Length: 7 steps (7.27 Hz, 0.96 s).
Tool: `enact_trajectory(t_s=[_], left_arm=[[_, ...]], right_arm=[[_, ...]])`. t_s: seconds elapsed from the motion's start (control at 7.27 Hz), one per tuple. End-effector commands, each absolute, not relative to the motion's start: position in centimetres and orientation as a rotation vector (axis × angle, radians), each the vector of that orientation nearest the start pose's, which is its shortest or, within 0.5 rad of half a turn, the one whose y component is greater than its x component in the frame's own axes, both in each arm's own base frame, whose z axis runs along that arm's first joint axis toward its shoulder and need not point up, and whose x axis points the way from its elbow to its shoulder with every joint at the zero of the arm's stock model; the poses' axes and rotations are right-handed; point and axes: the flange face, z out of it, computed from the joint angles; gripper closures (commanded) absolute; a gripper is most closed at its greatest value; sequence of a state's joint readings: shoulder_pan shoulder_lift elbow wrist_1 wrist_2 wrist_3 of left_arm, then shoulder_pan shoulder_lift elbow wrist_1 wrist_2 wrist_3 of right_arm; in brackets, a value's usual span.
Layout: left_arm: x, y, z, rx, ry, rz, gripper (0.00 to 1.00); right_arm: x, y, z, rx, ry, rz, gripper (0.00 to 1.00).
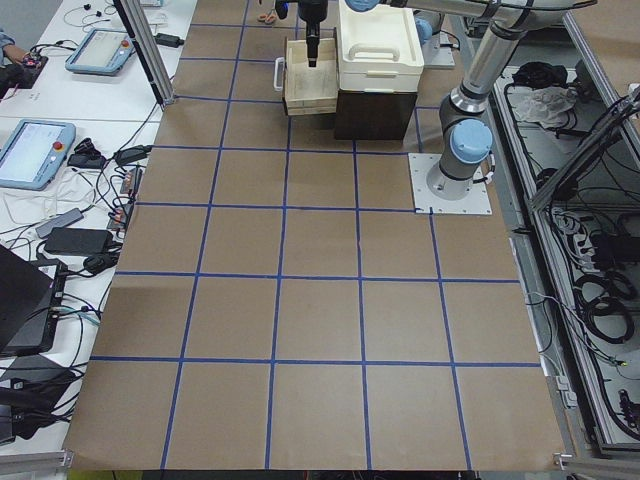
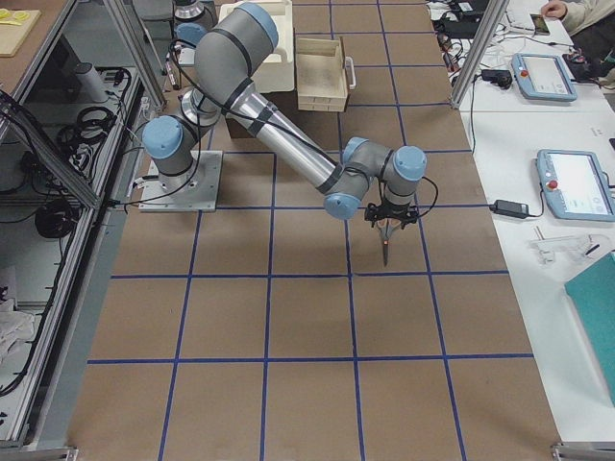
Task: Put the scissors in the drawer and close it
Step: 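Lower the right gripper and close it on the scissors handles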
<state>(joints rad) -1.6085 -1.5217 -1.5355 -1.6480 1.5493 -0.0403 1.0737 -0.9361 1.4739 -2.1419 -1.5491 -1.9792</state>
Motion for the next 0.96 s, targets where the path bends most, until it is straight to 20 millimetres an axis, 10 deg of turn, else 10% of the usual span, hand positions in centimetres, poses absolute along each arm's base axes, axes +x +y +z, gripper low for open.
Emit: enact_trajectory(t_s=[0.0,0.83], left_arm=[[-15.3,-46.5,52.1,-0.005,3.163,-0.008,0.0],[-15.3,-46.5,52.1,-0.005,3.163,-0.008,0.0]], right_arm=[[-21.3,-67.7,18.7,-2.163,2.3,-0.049,0.04],[-21.5,-67.7,16.9,-2.164,2.28,-0.014,0.07]])
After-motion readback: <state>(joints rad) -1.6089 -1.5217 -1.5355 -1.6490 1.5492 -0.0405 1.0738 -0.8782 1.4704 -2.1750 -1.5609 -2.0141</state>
